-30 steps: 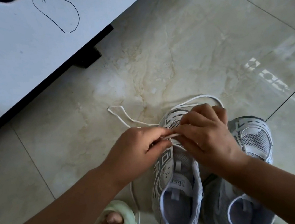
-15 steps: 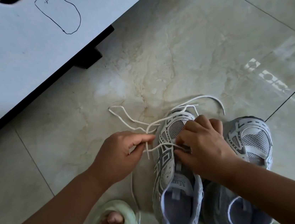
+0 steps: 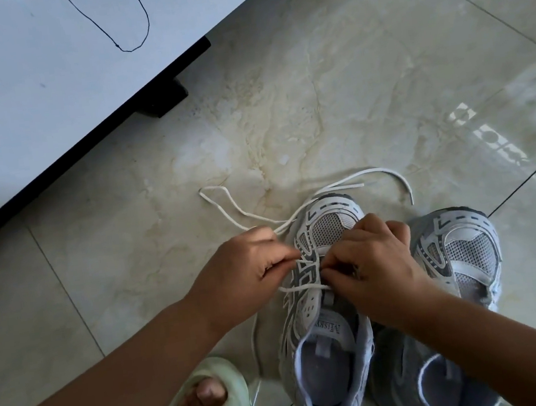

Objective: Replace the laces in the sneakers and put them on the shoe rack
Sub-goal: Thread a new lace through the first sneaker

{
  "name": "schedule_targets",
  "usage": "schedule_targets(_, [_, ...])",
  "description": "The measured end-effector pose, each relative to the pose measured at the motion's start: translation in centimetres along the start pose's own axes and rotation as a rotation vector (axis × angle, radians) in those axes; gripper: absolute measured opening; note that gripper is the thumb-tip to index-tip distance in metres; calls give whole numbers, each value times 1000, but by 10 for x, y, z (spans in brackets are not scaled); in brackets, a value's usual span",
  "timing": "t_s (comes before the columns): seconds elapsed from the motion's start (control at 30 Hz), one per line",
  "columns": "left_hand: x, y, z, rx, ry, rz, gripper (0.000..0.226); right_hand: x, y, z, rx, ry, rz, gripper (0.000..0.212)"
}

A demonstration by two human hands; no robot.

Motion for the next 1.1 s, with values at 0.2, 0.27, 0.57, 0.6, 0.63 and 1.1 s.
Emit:
schedule_targets(0.2, [5,-6,9,14,-8,182,27,7,-2,2,142,-11,13,1])
schedule_targets(0.27, [6,-6,12,35,2,262,26,8,-2,2,136,7,21,5])
schedule_targets(0.57, [8,-24,27,175,124,417,19,8,-3,0,150,-30,95,7])
schedule_targets(0.6, [7,-26,28,175,125,428,22,9,-3,0,150,-39,107,8])
schedule_targets(0.63, [8,-27,28,170,118,428,24,9,-2,0,146,-50,116,11])
schedule_targets(1.1, [12,2,7,-269,19,89,18,13,-3,-4,202,-160,124,27])
Point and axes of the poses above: each hand's wrist, its own z-axis towards the middle knuckle, its own x-axis out of the palm, y = z × x, the point moved 5 cm from there along z, towards the middle knuckle, and after that the axes turned 1 degree about z, right-handed, at the moved point
